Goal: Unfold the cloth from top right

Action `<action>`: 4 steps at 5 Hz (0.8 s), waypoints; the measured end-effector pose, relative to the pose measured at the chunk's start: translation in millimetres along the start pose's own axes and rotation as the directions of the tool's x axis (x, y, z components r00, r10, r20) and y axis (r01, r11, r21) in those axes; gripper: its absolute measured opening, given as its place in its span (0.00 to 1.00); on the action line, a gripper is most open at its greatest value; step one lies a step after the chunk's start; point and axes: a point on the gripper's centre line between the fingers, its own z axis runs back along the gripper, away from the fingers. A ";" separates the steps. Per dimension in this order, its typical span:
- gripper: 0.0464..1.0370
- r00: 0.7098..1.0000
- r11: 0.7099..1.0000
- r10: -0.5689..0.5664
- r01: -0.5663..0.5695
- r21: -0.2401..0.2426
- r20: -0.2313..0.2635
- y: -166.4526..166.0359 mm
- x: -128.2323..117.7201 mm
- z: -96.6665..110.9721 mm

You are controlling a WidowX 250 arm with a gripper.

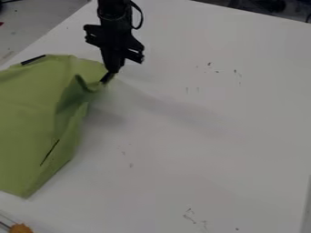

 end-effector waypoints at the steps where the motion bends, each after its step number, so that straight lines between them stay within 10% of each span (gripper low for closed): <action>1: 0.01 0.999 0.999 -0.036 0.036 -0.011 -0.007 -14.2 7.4 -8.6; 4: 0.01 0.998 0.998 0.054 -0.053 0.018 -0.032 -8.9 36.9 -29.6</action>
